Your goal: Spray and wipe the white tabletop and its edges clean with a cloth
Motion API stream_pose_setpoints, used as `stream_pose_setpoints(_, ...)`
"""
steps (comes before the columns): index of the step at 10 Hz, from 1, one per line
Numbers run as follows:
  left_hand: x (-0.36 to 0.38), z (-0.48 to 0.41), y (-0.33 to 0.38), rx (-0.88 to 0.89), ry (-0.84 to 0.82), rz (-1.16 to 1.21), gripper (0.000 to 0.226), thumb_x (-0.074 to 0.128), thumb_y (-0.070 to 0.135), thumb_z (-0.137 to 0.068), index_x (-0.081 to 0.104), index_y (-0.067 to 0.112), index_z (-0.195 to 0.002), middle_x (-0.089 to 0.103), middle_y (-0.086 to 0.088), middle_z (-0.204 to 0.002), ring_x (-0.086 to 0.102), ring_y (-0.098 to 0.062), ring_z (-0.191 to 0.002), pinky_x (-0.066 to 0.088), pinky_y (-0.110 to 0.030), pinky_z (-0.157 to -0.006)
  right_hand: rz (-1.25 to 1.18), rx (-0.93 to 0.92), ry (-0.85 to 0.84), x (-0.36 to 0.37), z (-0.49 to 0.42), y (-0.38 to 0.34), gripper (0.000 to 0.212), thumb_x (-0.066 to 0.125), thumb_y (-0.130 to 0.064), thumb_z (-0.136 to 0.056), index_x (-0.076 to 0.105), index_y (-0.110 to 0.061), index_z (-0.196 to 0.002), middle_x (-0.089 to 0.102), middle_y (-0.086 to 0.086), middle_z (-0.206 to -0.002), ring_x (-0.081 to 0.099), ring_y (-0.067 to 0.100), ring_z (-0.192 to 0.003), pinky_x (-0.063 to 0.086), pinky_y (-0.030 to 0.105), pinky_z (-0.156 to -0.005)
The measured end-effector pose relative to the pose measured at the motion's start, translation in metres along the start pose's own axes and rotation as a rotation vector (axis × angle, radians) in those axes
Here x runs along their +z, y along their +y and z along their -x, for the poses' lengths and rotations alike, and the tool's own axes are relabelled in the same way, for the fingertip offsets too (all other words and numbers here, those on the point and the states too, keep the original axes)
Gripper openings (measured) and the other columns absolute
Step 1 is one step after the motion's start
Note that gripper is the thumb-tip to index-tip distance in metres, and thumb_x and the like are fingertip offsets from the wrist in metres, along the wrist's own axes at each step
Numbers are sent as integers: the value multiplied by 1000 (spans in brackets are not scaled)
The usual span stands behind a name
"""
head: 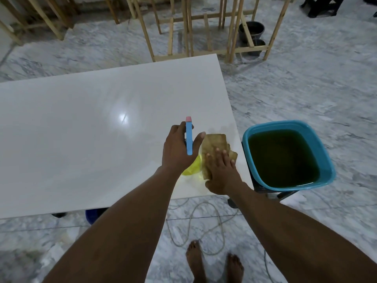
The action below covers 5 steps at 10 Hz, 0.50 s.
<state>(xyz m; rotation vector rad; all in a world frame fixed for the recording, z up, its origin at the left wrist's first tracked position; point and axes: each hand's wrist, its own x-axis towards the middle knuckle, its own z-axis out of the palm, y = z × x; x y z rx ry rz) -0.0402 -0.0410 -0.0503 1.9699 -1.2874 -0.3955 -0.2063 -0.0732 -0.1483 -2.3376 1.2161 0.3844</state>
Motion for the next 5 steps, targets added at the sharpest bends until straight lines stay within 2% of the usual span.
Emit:
stream_pose_setpoints(1,-6,4,-7,12,-61,-48,55,68,56,-95,58,15,-130,70,-5,-112,69,-22,-97,47,-28,-80,7,13,1,4,0,-3,104,52,-55,-85,-18,-24,-156,-34,9,-160,-31,35,-146,-7,59,-120)
stream_pose_setpoints(2,-15,7,-22,-30,-118,-61,68,71,61,-91,51,17,-139,69,-5,-115,67,-23,-104,51,-34,-85,6,35,-40,-7,1,-6,97,49,-55,-88,-12,-25,-157,-29,9,-162,-26,35,-149,-4,61,-119)
stream_pose_setpoints(3,-25,4,-37,-133,-320,-68,85,85,59,-79,46,20,-144,61,-5,-127,64,-25,-109,52,-38,-90,64,47,-98,-24,-5,-4,84,44,-52,-93,-1,-23,-157,-13,10,-166,-12,36,-152,2,64,-116)
stream_pose_setpoints(4,-44,-2,-32,-181,-540,-158,109,93,57,-65,36,24,-152,51,-7,-138,62,-30,-119,54,-44,-98,130,72,-175,-49,-6,-7,75,46,-50,-95,11,-25,-156,9,9,-166,9,36,-151,17,61,-117)
stream_pose_setpoints(5,-70,-20,-14,-188,-698,-507,117,87,57,-76,17,27,-165,46,-13,-147,56,-35,-133,49,-52,-111,36,113,-186,-90,-3,-14,60,51,-37,-94,34,-22,-150,41,8,-153,46,31,-133,42,43,-100)
